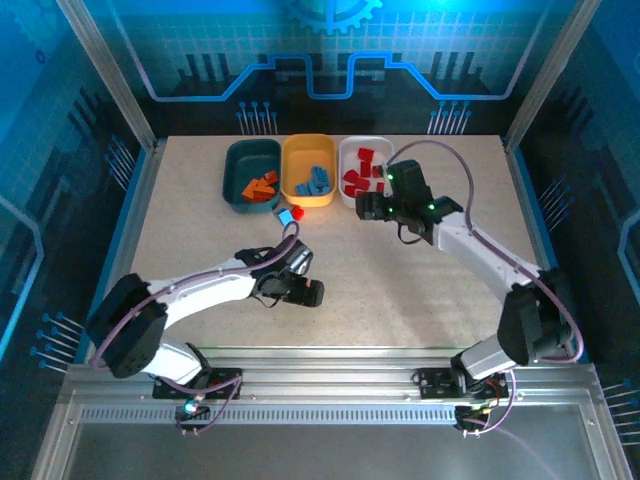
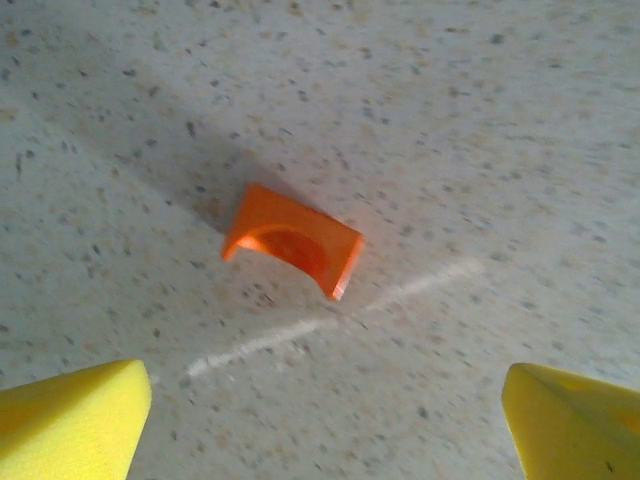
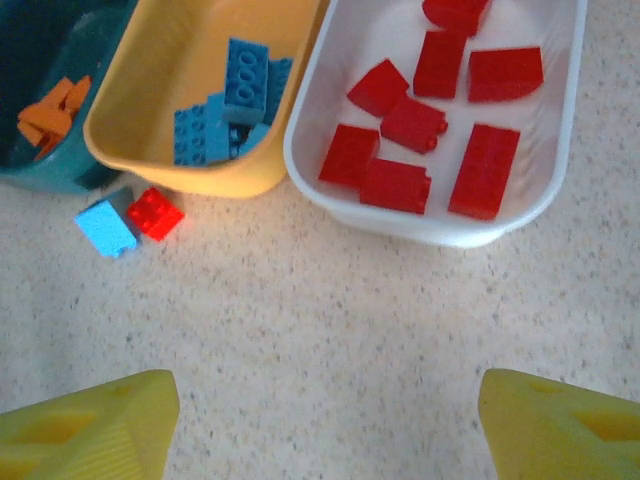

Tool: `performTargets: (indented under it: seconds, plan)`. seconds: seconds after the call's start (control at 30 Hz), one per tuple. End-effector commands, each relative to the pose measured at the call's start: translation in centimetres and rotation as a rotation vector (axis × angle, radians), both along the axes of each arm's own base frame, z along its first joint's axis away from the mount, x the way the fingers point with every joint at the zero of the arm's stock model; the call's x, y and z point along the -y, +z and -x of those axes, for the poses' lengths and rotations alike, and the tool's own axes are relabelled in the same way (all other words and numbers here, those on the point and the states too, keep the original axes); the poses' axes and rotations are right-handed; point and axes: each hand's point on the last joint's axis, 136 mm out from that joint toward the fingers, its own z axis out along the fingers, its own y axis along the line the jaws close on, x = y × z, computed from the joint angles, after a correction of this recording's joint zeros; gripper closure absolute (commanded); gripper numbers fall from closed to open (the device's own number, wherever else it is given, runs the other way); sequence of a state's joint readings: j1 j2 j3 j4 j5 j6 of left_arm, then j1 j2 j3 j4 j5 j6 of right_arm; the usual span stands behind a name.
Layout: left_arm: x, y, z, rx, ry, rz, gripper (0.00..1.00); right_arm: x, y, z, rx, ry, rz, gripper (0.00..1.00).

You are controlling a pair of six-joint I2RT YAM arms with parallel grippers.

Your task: Sort the legos into containers by color

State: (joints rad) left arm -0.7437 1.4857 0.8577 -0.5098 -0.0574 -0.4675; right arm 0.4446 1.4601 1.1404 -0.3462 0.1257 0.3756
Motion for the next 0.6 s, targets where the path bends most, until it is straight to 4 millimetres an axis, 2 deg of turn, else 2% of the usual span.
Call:
performTargets:
  seconds: [0.0,0.2,0.3,0.4,0.57]
  plan:
    - [-0.2,-0.5,-1.5,0.044,-0.048,-0.087,0.10,-0.1,-0.3,1.8,-0.008,-0.004,-0.048,0.20]
    - [0.5,-2.5,-3.1,0.059,-0.078,-0.141,0.14,1.0,-0.6,3.5,-0.023,-0.006,-0.026,0.20]
    - [0.9,-3.4,-3.9,0.078,-0.073,-0.138,0.24,1.2,-0.8,4.0,-0.030,-0.006,-0.027,0.21]
    - [0.9,-4.1,-3.9,0.066,-0.067,-0.150,0.30,1.5,-1.2,4.6,-0.036,-0.003,-0.023,0.21]
    - [0.7,-4.6,-3.5,0.056,-0.052,-0.140,0.34,1.8,-1.6,5.2,-0.040,0.000,-0.017,0.21]
